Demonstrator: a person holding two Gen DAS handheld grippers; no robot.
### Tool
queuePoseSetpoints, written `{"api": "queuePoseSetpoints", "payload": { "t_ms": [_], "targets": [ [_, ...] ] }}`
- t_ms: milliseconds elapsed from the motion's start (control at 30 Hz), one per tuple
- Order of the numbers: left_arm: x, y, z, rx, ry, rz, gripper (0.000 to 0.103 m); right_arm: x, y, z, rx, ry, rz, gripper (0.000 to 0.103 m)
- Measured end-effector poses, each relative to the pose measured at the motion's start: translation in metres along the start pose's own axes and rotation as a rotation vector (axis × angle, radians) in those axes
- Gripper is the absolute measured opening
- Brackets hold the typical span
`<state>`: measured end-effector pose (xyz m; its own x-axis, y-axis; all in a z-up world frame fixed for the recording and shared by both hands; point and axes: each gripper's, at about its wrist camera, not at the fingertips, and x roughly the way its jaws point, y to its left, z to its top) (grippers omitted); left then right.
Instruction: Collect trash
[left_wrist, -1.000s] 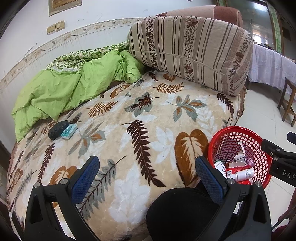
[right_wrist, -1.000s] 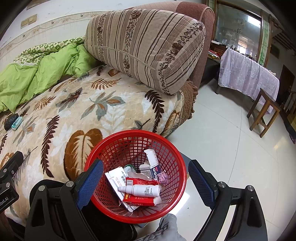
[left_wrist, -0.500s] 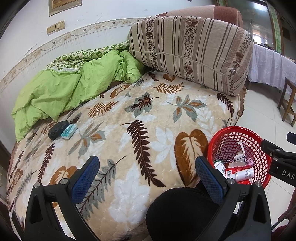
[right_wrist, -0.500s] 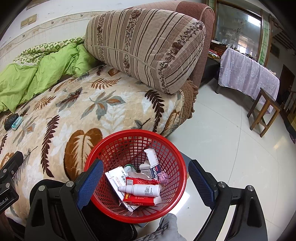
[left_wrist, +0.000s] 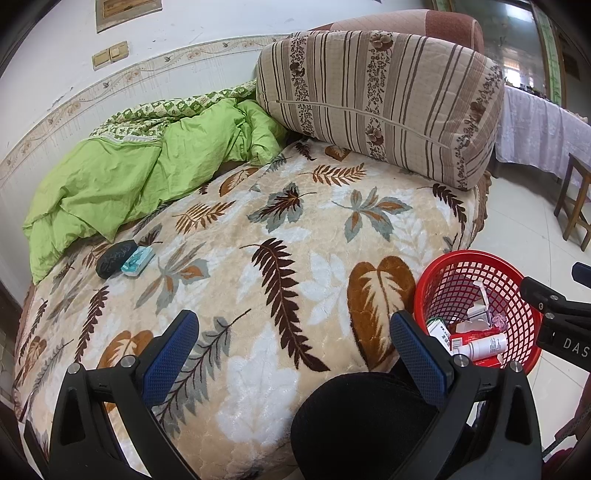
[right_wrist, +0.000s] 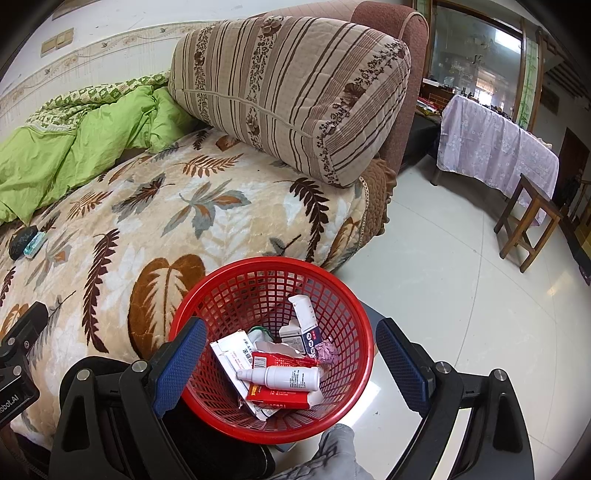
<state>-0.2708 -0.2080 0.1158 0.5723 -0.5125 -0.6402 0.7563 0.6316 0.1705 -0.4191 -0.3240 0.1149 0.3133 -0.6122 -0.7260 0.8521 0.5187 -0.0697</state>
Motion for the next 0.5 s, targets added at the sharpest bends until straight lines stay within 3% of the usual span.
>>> {"api": "queuePoseSetpoints", "payload": {
  "t_ms": [500],
  "targets": [
    [0.006, 0.009, -0.005, -0.047, 0.019, -0.006, 0.103, 0.002, 0.011, -0.002, -0.034, 0.001, 0.007, 0.094]
  ]
}}
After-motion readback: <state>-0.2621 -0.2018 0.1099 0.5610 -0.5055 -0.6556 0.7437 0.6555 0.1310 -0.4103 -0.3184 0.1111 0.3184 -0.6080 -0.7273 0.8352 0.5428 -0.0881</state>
